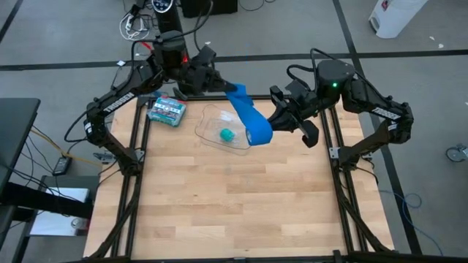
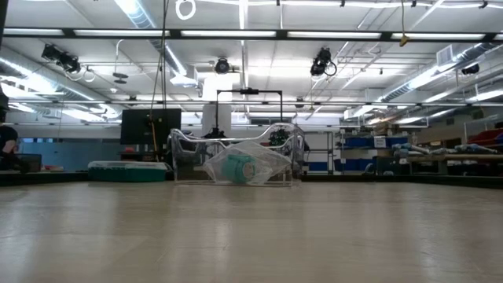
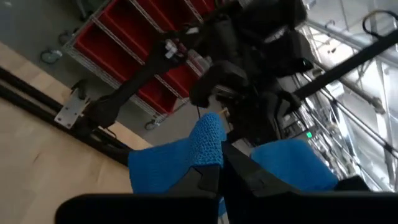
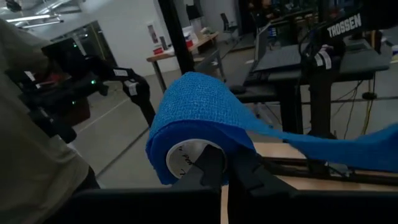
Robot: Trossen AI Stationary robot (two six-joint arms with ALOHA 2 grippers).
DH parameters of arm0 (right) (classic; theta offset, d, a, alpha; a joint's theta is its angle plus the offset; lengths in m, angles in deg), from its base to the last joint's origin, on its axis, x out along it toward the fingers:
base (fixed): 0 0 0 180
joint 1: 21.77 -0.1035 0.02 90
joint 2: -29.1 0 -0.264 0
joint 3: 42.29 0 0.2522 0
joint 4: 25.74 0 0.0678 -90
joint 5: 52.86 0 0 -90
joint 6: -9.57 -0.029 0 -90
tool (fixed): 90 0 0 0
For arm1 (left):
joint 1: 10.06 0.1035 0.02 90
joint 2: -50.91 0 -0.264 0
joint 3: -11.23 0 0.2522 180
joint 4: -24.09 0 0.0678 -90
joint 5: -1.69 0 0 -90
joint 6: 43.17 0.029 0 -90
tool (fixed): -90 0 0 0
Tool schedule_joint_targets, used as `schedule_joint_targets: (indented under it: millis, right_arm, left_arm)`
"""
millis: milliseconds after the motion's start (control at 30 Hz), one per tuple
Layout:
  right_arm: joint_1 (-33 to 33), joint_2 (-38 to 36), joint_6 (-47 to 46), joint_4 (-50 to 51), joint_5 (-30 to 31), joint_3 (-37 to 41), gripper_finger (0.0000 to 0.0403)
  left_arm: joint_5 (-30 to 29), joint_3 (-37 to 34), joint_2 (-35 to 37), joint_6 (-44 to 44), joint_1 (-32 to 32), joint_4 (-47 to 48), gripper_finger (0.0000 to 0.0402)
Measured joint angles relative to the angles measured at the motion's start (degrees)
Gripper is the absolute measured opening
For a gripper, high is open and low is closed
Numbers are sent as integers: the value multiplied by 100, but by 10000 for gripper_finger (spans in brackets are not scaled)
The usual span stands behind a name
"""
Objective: Roll bandage
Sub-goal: Roll the blue bandage
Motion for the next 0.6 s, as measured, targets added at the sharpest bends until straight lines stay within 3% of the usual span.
schedule_joint_targets:
  millis: [367,600]
  right_arm:
    - [24,0,-145,-35,9,0,0]
    - [31,-13,-160,-137,12,0,0]
  left_arm:
    - [-354,0,1,606,-158,-61,175]
    - [492,0,2,1130,74,482,197]
